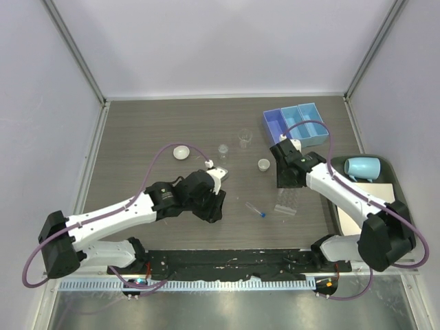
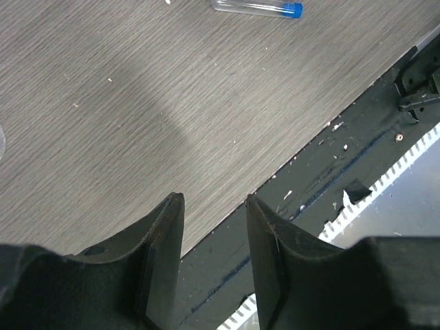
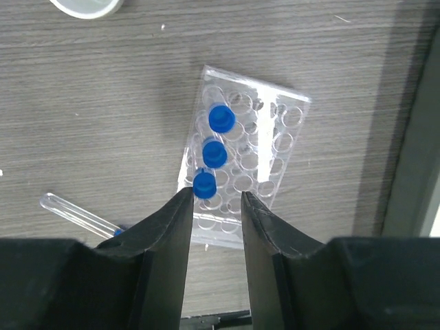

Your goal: Organize the chemistry lab equipment

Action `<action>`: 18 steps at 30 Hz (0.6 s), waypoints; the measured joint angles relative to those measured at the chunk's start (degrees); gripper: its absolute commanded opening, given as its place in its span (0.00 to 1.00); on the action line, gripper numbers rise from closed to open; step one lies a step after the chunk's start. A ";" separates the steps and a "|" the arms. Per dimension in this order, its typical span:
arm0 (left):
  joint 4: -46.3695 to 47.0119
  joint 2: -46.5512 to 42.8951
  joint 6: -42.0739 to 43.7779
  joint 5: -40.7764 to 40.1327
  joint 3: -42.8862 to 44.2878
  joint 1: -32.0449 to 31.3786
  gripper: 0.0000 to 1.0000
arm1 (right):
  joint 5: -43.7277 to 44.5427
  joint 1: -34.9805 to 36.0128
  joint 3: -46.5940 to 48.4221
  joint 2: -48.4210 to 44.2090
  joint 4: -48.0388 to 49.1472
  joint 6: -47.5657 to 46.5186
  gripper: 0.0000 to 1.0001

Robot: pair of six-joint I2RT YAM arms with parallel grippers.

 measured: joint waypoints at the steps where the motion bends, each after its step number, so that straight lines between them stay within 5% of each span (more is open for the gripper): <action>1: 0.50 0.92 0.00 0.00 0.02 0.00 0.44 | 0.24 0.00 0.02 -0.52 -0.37 0.00 0.40; 13: 8.57 16.28 1.42 -1.88 2.95 -1.14 0.33 | -1.92 1.81 2.78 -12.90 -5.03 -0.44 0.41; 18: 11.37 21.38 6.95 -4.63 6.29 -1.75 0.44 | -4.44 5.16 2.78 -15.56 -6.51 -0.42 0.42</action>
